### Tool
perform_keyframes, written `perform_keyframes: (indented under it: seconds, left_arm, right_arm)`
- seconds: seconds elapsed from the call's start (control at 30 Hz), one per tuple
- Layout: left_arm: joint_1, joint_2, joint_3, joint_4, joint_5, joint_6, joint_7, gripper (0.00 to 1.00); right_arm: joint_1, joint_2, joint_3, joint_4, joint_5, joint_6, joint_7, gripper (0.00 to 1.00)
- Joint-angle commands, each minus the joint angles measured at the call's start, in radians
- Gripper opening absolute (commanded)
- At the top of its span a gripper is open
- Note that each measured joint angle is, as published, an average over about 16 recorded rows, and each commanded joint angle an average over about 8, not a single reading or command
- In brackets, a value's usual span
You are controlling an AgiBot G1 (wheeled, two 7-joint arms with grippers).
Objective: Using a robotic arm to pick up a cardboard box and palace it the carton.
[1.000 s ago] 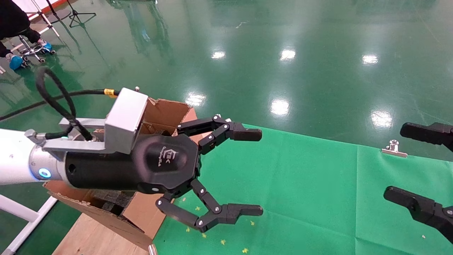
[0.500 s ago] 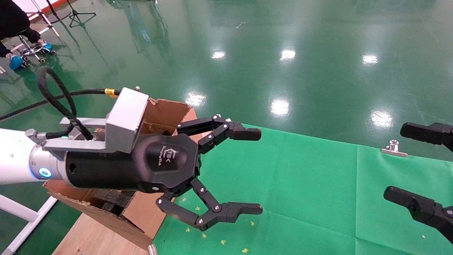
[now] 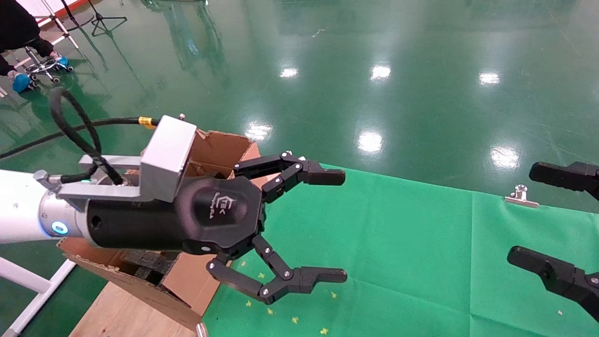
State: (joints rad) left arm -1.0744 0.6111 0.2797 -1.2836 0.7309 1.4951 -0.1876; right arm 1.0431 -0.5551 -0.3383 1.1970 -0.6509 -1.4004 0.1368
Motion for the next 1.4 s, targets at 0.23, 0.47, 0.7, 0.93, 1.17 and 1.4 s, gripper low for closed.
perform_keyframes:
  seconds: [0.23,0.47,0.7,0.93,1.17,1.4]
  left_arm:
    - [0.0,0.0,0.0,0.001,0.001,0.0,0.0,1.0]
    - [-0.001,0.0,0.0,0.001,0.001,0.0,0.0,1.0]
    - [-0.001,0.0,0.0,0.001,0.001,0.0,0.0,1.0]
    - [-0.001,0.0,0.0,0.001,0.001,0.0,0.0,1.0]
    - [-0.001,0.0,0.0,0.001,0.001,0.0,0.0,1.0]
    - [-0.001,0.0,0.0,0.001,0.001,0.0,0.0,1.0]
  right_arm:
    - [0.0,0.0,0.0,0.0,0.0,0.0,0.0,1.0]
    - [0.0,0.0,0.0,0.0,0.0,0.0,0.0,1.0]
    - [0.0,0.0,0.0,0.0,0.0,0.0,0.0,1.0]
    - [0.0,0.0,0.0,0.0,0.0,0.0,0.0,1.0]
    - [0.0,0.0,0.0,0.0,0.0,0.0,0.0,1.0]
    - [0.0,0.0,0.0,0.0,0.0,0.0,0.0,1.0]
